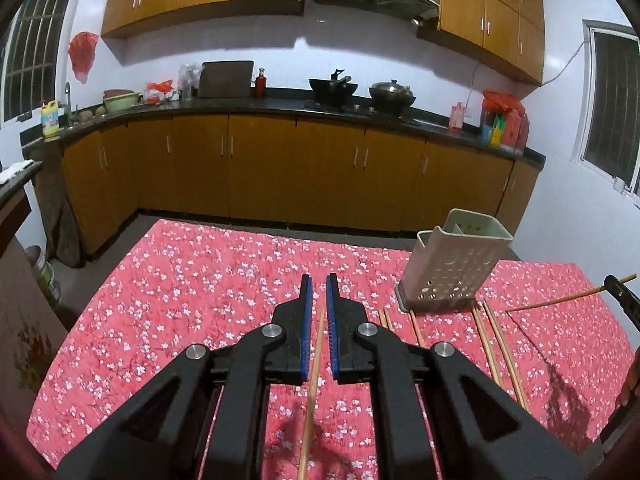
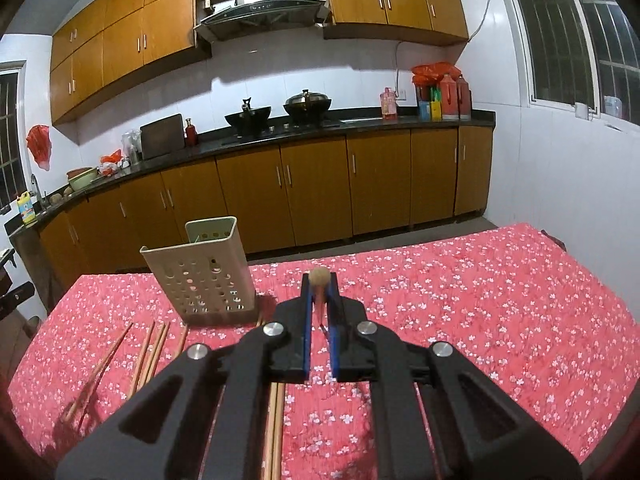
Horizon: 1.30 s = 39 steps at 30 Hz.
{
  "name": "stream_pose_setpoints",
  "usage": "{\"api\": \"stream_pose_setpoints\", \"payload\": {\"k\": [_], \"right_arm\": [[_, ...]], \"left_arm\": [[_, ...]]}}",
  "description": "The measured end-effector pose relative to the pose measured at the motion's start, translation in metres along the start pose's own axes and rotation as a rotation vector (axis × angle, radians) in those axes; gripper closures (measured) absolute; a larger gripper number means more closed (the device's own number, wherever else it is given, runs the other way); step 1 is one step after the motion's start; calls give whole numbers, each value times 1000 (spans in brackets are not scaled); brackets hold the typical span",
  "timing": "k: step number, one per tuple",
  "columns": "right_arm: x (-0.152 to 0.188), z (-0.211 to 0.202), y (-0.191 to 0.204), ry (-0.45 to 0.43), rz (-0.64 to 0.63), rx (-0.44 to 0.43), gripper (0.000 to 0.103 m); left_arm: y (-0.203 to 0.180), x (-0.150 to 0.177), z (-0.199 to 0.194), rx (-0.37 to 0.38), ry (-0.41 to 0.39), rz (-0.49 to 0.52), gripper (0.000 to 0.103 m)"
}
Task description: Organize utensils
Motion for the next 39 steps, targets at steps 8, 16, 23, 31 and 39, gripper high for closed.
{"api": "stream_pose_setpoints", "payload": {"k": [8,16,23,31,39], "right_arm": [[10,0,0,15,10,-11,95],[13,-1,3,19,7,-16,95],[16,-1,4,24,4,-15,95],[15,0,0,25,17,-21,95],[11,-5,-3,5,26,-25,95]], "left_arm": [[5,31,24,-13,97,33,94],[12,110,57,-2,271,57,76],[9,141,62,-1,326,57,68],[4,151,61,-64,328,104,95],[6,113,38,-58,237,114,96]]}}
Point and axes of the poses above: each gripper's, at about its wrist camera, not at the fingertips, and z roughly the way its jaws point, y to its left, x to its underside, the point moved 6 cm from there along z, roughly the way its jaws point, and after that the axes turned 12 degrees about y, right-handed, at the moved point
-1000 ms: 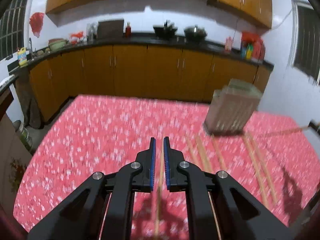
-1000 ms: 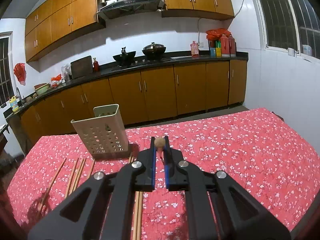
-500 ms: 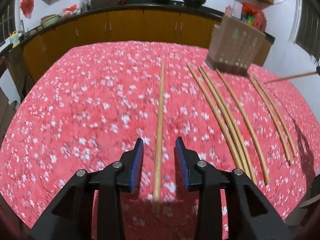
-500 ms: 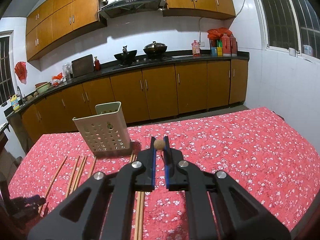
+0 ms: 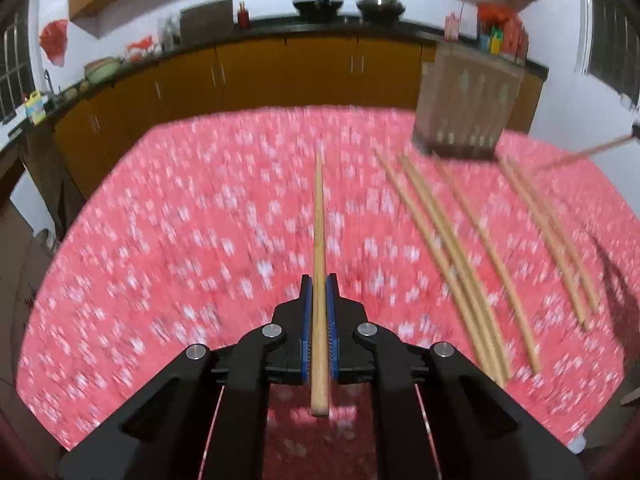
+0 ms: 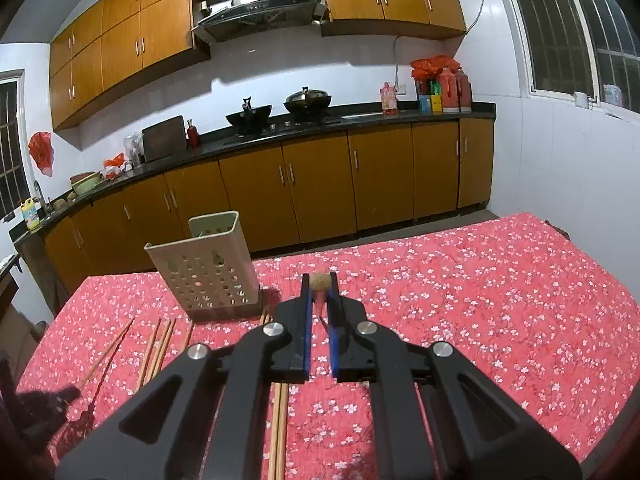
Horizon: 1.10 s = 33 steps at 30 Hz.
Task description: Organize utensils
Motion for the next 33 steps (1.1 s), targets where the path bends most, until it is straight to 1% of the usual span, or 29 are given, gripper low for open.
{"api": "stream_pose_setpoints", "payload": {"k": [5,11,13,18,22,24,28,31,33], "right_arm": [[-5,-4,-1,-19,3,0,95],[-10,-6,-1,-28,1,-2,95],[-11,-6,-1,-30,1,-2,95],[-15,-5,-1,-32,-2,-2,95],[-20,-4,1,-33,-6,-4,95],[-27,-7,2,-42,-6,-10,95],[-58,-26,5,-107,-1,-38,95],[-88,-46,11,-172,10,-75,95],[-112,-61,19,-224,5,-105,95]], "left_arm": [[10,-39,-42,25,-125,-41,96],[16,-76,-72,40,-232,-84,96],[18,-84,-77,47,-250,-90,96],[16,-102,-87,32,-298,-83,96],[17,-110,-84,28,-302,-88,96],[19,-116,-85,28,-308,-99,96],[18,-132,-101,31,-354,-99,96],[10,-153,-125,37,-417,-85,96],[3,-171,-143,55,-467,-75,96]]}}
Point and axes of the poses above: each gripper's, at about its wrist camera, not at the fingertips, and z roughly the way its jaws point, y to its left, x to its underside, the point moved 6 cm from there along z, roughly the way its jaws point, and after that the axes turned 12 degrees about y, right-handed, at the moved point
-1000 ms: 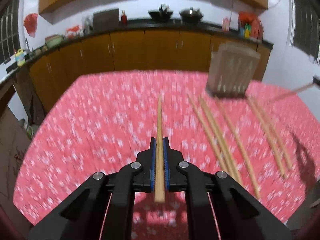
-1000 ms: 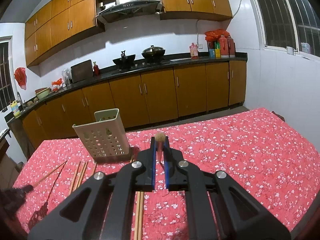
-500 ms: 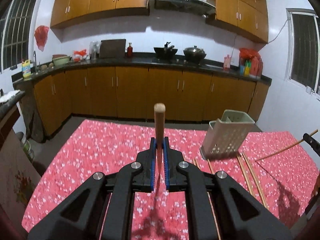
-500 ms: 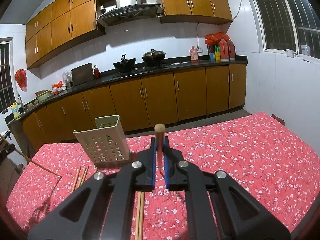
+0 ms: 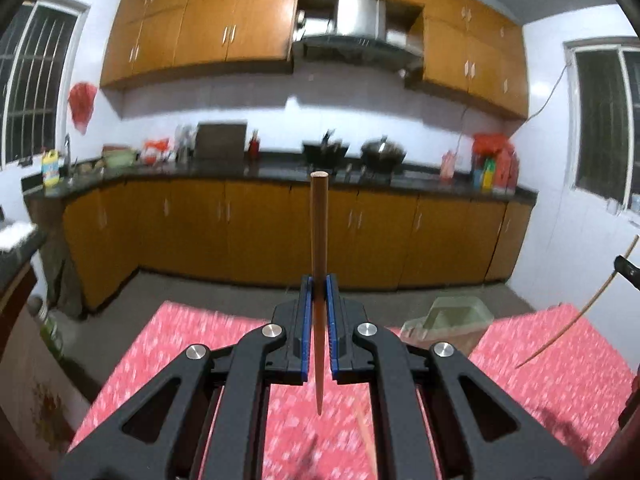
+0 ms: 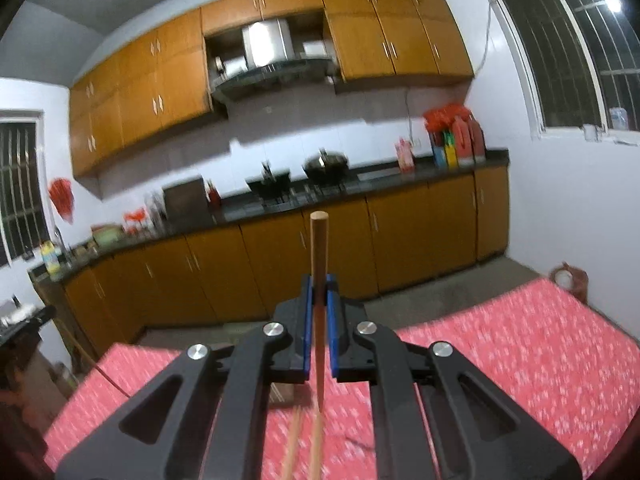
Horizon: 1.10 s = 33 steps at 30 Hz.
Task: Organize utensils
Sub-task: 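Carry both chopsticks upright over the beige utensil holder with both grippers, then open both grippers to drop the chopsticks into the holder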
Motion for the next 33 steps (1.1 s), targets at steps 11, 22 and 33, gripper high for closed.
{"api": "stream_pose_setpoints", "payload": {"k": [11,22,33], "right_arm": [[-63,24,62,-90,-70,-96,95],[-26,93,68,67,-72,-101,95],[-11,102,71,110,-70,-120,90]], "left_arm": [[-67,-73,-1,159,-170,-44,96],[-98,-37,63,196,-90,-30,96],[-104,-23,84,187,-21,-21,89]]}}
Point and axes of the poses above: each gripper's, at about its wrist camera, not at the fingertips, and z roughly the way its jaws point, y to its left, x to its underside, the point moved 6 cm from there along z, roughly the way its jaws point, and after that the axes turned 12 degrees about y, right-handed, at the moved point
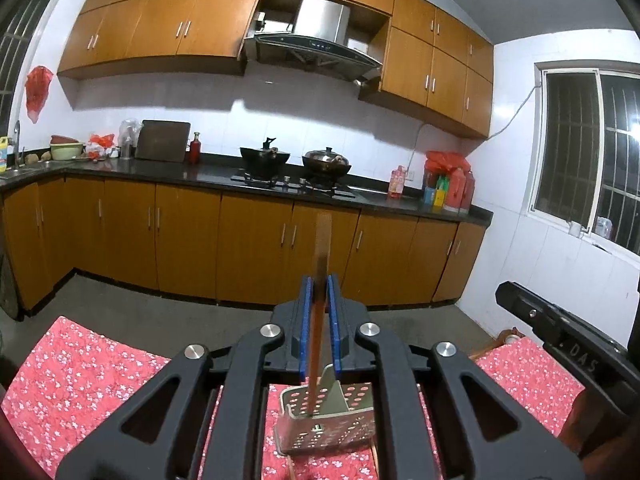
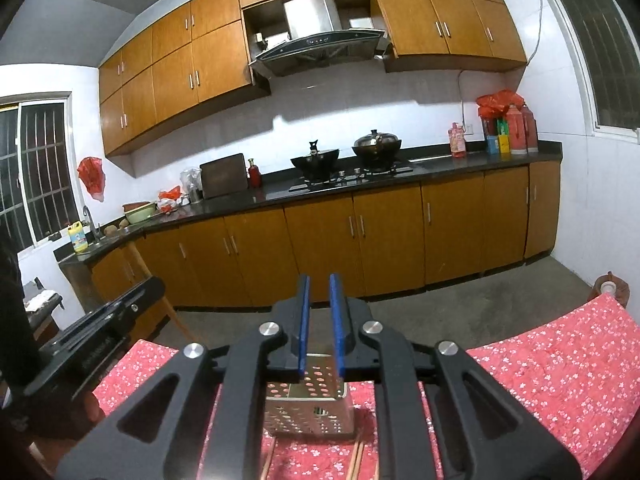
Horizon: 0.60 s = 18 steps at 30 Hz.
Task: Organize utensils
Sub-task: 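Open both grippers to drop the chopsticks into the holder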
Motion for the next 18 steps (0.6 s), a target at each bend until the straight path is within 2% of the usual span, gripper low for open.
{"api": "stream_pose_setpoints", "payload": {"k": [2,3,9,12,15,18], "right_arm": [[-1,-3,0,-4,3,-1,90],[-2,-7,0,-10,3,0,90],[-3,-44,-3,-63,5,-6,90],[8,-66,-13,-73,16,1,90],[36,-80,-29,-54,26,38,88],[86,-65,-51,72,48,89,85]], "left_arm": [[3,-2,-6,-6,-10,-4,73],[3,-2,-10,-9,-17,-6,71],[9,-9,-39,10,-53,-31,70],[17,-4,-58,21,-66,-48,70],[30,11,-74,3,-51,-61,70],[45,37,-77,-38,9,-73,68]]}}
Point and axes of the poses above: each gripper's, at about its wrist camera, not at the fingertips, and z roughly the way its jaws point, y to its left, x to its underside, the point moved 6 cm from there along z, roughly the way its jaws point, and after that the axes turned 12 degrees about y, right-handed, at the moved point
